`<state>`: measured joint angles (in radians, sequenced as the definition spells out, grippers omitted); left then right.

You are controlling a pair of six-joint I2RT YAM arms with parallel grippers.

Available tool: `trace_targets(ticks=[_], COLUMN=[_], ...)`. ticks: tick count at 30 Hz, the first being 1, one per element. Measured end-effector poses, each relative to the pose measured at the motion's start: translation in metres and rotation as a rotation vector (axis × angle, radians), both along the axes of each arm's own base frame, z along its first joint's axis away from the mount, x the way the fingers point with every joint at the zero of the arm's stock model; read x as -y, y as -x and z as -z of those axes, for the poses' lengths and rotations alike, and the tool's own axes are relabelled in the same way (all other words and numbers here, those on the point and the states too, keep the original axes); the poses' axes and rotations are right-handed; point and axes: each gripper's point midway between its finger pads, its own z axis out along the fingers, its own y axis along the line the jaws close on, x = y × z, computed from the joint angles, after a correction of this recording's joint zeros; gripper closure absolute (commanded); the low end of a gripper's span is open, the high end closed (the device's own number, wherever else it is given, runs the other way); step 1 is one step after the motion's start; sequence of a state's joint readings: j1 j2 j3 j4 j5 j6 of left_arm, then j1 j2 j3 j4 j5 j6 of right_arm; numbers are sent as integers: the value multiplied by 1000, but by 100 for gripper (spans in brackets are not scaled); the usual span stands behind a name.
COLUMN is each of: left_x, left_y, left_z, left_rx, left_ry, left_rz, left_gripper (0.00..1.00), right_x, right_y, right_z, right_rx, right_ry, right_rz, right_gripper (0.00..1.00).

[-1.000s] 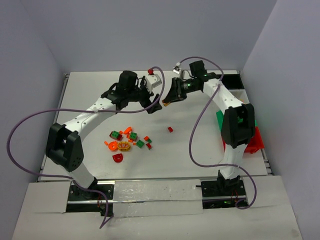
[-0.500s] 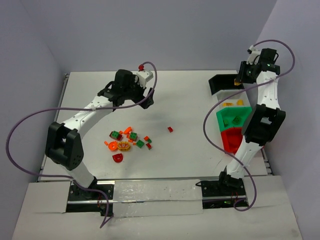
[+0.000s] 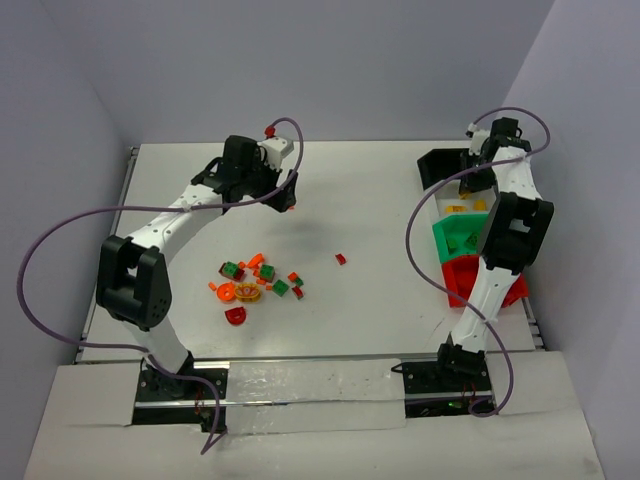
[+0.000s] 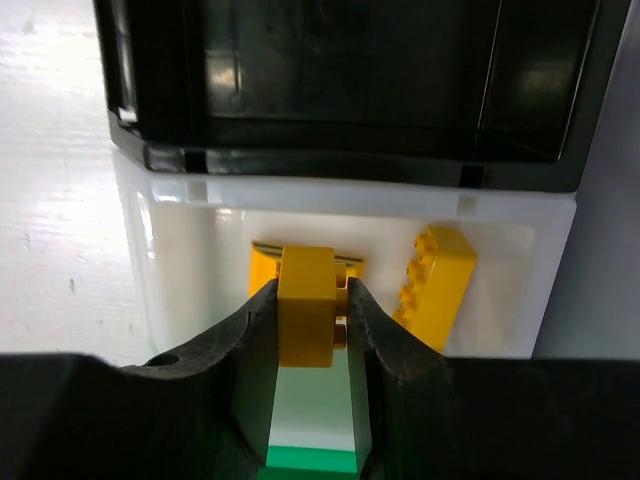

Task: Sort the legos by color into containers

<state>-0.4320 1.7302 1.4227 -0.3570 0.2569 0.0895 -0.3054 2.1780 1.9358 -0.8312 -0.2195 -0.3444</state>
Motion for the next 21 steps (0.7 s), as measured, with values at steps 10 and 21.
trace_targets(ticks=[10, 21], left_x=[-1, -18], left_y=[0, -4], left_z=[0, 8], left_rx=[-1, -33], left_ry=[-2, 12], left_rz=[-2, -55], left_gripper=[1, 1], right_x=[-21, -219], right_y=[23, 78], right_z=[2, -68], right_rx=[-72, 43], right_ry=[-22, -105], right_rz=[-49, -482], right_gripper=[32, 35])
